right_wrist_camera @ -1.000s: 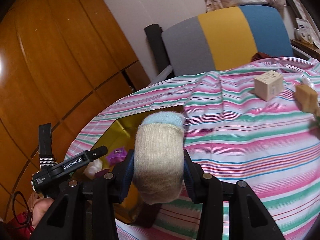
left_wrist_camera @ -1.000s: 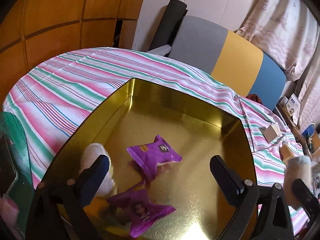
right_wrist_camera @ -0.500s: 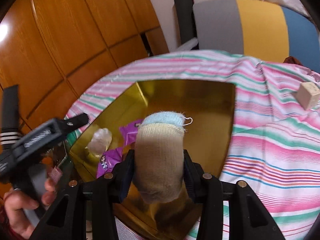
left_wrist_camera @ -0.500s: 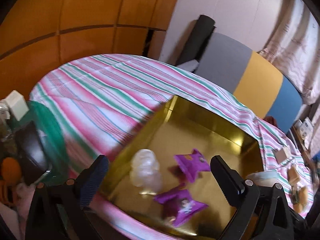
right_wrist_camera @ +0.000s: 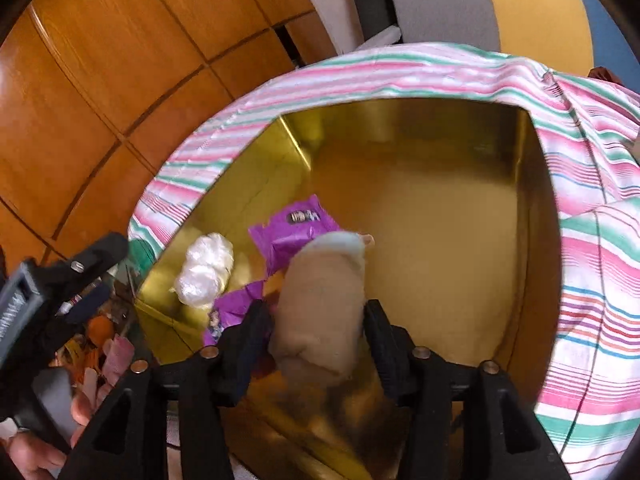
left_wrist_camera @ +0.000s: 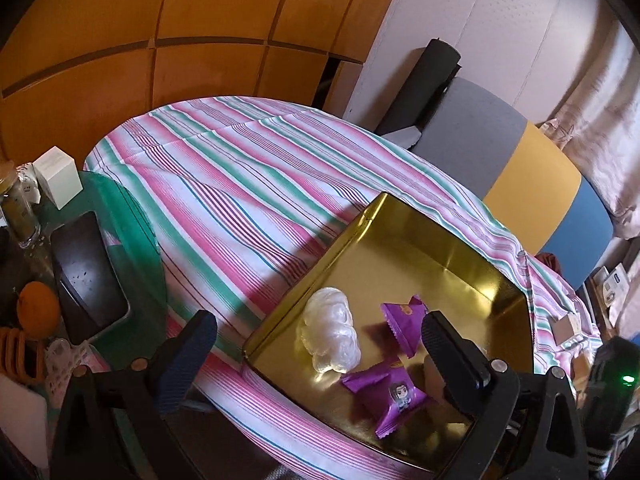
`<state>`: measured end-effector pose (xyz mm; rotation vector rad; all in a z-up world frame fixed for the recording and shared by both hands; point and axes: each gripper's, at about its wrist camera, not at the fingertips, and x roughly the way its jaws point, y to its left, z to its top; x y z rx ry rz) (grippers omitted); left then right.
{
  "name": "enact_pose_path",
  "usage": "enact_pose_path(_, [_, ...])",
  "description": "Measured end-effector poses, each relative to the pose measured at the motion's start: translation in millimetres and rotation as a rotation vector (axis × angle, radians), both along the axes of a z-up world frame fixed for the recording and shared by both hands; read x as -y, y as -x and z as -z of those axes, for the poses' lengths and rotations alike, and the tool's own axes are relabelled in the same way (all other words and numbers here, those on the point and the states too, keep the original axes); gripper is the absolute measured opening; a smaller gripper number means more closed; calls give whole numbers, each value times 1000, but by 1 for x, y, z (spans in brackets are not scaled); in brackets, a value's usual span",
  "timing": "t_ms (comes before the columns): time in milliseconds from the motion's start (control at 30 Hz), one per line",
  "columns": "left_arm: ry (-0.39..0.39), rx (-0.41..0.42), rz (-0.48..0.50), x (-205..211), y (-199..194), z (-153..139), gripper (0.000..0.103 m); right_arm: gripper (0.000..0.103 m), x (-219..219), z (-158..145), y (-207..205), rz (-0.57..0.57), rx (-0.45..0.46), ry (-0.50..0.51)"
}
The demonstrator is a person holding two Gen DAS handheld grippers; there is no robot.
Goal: Organize objects
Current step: 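Carry the white sock into the gold tin and open the right gripper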
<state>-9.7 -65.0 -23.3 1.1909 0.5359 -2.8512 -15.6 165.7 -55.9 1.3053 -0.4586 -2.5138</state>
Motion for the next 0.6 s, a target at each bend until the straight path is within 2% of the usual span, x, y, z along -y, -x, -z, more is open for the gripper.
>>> enact_pose_path(267, [-3, 14, 56, -20, 1, -1, 103, 51, -25, -27, -20, 69, -116, 69])
enact_pose_path(600, [30, 18, 187, -64, -6, -1, 103, 51, -68, -44, -41, 192, -175, 74])
